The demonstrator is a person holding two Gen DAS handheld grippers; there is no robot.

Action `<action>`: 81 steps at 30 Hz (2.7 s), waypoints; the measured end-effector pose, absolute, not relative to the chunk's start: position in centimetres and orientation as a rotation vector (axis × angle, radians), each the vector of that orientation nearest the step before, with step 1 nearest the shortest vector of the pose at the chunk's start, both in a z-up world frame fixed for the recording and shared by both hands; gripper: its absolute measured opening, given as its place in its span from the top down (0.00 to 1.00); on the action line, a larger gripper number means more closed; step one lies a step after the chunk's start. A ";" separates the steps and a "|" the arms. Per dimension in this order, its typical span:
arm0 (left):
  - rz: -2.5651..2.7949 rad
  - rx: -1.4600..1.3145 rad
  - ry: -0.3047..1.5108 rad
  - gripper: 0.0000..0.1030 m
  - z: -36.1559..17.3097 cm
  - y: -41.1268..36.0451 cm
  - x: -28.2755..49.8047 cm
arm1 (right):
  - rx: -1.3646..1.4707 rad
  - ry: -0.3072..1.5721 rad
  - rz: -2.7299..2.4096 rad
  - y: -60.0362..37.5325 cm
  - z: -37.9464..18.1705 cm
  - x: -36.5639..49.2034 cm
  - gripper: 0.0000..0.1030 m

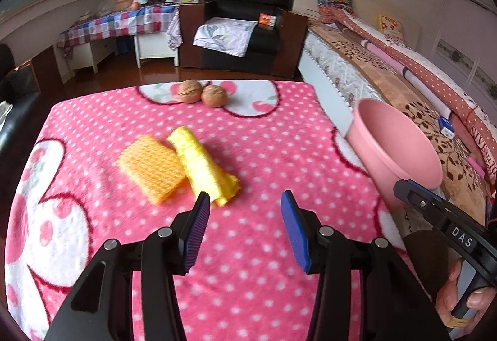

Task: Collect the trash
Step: 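Move both open tools back over the table toward the yellow sponge and banana peel, then grasp the yellow foam mesh with the left tool while the right tool grasps the yellow plastic wrapper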

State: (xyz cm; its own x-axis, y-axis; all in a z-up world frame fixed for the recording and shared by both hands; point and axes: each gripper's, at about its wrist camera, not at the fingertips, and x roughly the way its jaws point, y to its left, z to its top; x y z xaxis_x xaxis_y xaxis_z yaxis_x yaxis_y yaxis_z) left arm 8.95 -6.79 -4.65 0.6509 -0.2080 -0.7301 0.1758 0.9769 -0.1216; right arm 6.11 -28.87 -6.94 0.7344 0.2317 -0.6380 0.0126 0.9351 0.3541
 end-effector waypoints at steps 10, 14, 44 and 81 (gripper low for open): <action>-0.116 -0.116 0.844 0.54 -5.4 -1.7 8.2 | 0.312 0.762 0.183 -26.1 -7.2 6.8 0.77; -0.076 -0.142 0.851 0.54 -5.7 0.3 8.2 | 0.296 0.777 0.213 -24.8 -7.4 7.2 0.77; 0.078 -0.242 0.914 0.52 -9.0 0.6 16.3 | 0.245 0.836 0.302 -21.8 -8.5 8.5 0.77; 0.019 -0.242 0.837 0.91 -6.3 4.9 9.9 | 0.112 0.895 0.416 -12.0 -7.9 15.1 0.63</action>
State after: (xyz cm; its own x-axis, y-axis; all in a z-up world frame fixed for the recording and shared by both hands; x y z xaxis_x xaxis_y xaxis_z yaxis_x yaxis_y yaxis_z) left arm 9.92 4.94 -6.29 0.6709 -0.0780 -0.7374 -0.1121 0.9723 -0.2049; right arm 15.14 -12.05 -7.94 0.5519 0.3970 -0.7333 -0.3048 0.9146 0.2658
